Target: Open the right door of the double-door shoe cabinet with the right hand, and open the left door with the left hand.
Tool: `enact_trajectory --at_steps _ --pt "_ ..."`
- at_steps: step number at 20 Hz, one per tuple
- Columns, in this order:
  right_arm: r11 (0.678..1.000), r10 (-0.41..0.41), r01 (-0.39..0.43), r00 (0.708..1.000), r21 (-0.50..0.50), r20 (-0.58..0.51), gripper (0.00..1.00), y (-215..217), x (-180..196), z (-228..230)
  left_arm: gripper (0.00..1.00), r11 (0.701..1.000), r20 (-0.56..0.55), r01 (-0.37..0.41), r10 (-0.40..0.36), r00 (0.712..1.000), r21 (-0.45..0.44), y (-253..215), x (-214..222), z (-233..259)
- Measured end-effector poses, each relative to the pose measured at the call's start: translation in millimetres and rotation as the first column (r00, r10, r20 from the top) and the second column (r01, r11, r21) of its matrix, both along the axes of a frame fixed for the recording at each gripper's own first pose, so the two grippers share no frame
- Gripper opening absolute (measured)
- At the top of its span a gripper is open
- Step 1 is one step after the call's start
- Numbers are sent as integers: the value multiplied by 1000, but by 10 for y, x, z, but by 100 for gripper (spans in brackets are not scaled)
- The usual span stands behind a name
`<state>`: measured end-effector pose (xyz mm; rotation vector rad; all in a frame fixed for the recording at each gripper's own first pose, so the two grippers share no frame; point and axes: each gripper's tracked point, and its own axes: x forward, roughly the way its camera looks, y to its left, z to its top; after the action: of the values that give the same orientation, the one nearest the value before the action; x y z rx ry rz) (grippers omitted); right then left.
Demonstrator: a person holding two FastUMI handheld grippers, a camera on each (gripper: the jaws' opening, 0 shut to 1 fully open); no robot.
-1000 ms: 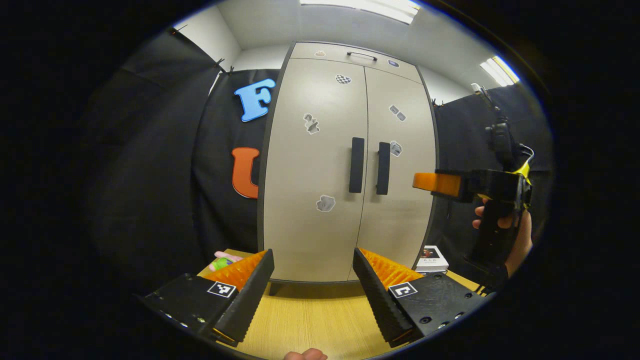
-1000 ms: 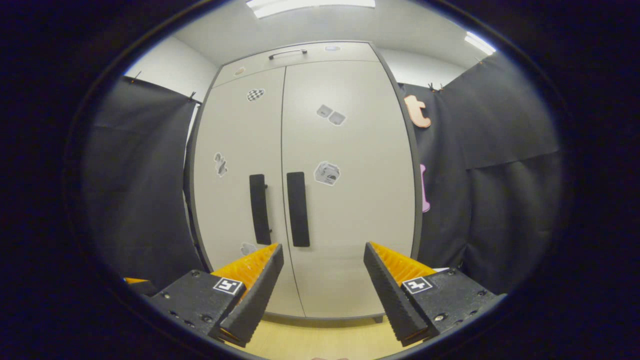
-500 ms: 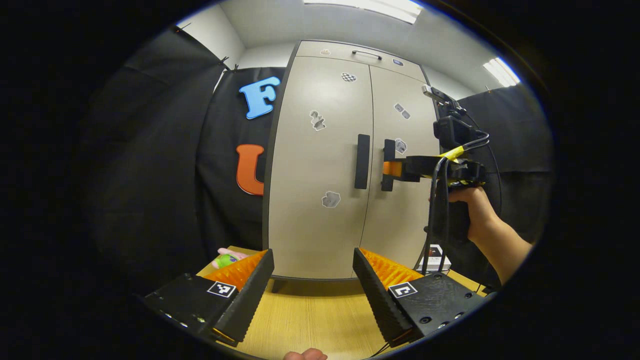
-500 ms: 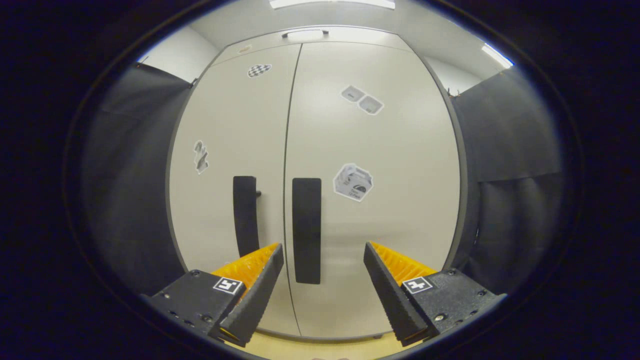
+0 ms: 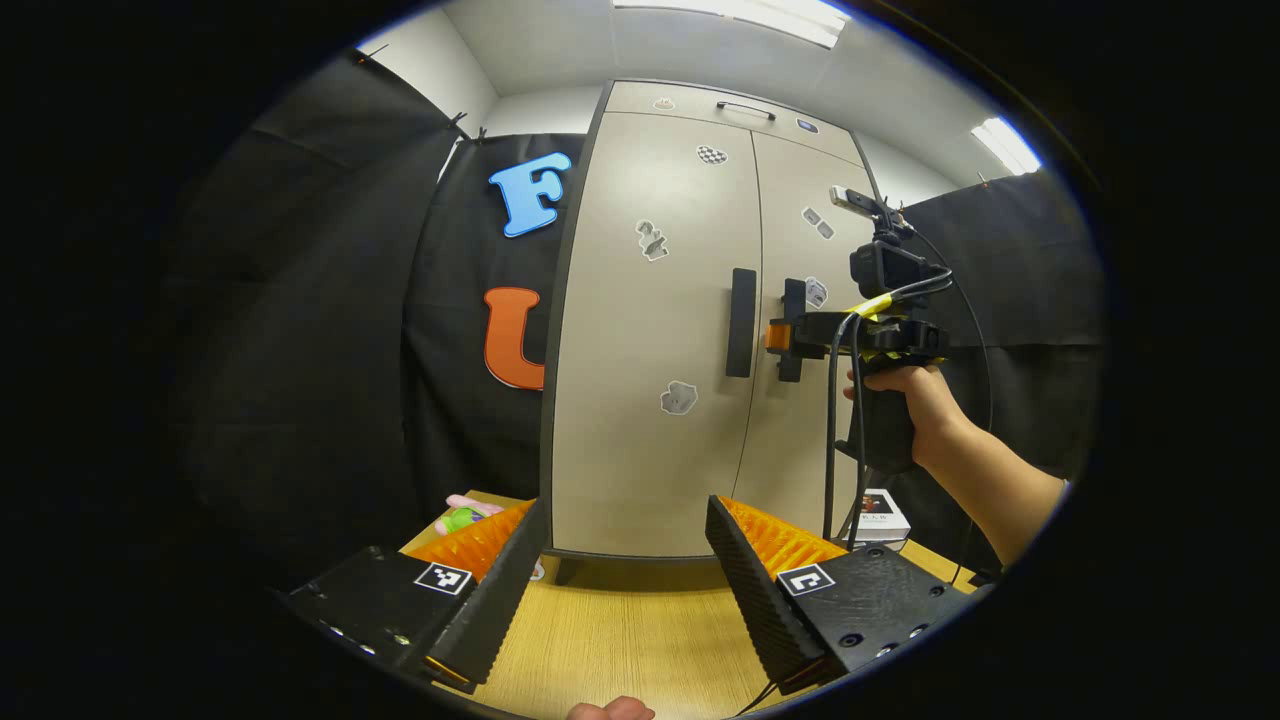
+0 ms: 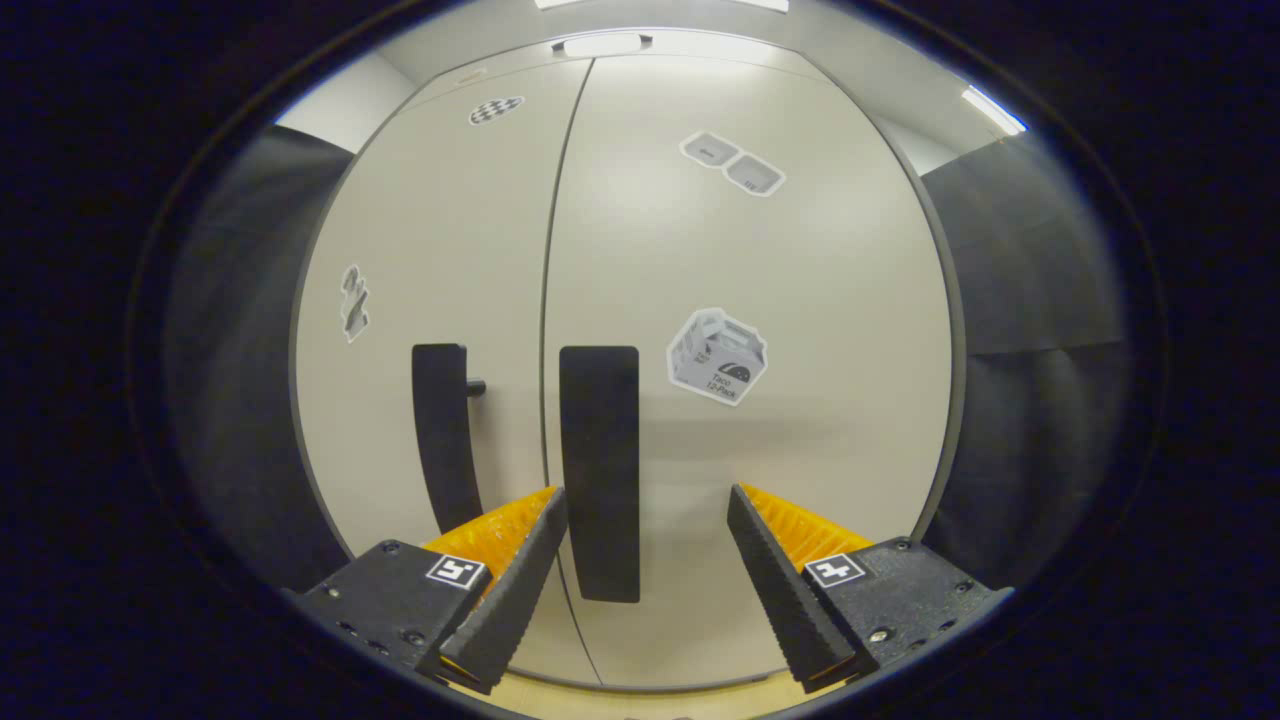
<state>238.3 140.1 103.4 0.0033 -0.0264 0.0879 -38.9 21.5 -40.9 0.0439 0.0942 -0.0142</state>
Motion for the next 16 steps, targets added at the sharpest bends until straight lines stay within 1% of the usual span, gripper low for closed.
enact_trajectory --at_steps 1,2,3,4,5,7,8,10,11,12,15,16 --pt "1000 -5 5 1000 2 -11 100 -9 6 -25 95 1000 -3 -2 2 1000 0 7 0 -2" --pt "1000 -7 7 1000 6 1 100 -10 21 -5 95 1000 -5 -4 4 1000 -1 15 7 -9" --pt "1000 -10 10 1000 5 0 98 -11 23 -2 95 1000 -5 -6 6 1000 -1 23 4 -13" --pt "1000 -13 13 1000 5 3 100 -13 17 -3 95 1000 -5 -6 6 1000 -1 26 12 -6" --pt "1000 -16 16 1000 4 3 98 -12 23 -9 95 1000 -5 -6 6 1000 -1 30 4 -7" --pt "1000 -20 20 1000 3 3 98 -9 23 -2 95 1000 -4 -8 8 1000 1 32 -11 2" --pt "1000 -20 20 1000 3 3 100 -10 20 -9 95 1000 -5 -10 10 1000 1 35 -22 -12" --pt "1000 -18 18 1000 3 2 100 -10 19 -8 95 1000 -6 -14 14 1000 -3 44 -37 -13" --pt "1000 -18 18 1000 3 1 98 -9 20 -4 95 1000 -9 -16 16 1000 -3 43 -52 -18" --pt "1000 -19 19 1000 3 1 100 -9 21 -10 95 1000 -9 -19 19 1000 -4 53 -60 -20" --pt "1000 -20 20 1000 3 -3 100 -24 21 -19 95 1000 -6 -28 28 1000 -3 77 -73 -10" --pt "1000 -13 13 1000 14 -3 96 -23 16 -23 95 1000 -5 -31 31 999 -3 98 -81 -4"
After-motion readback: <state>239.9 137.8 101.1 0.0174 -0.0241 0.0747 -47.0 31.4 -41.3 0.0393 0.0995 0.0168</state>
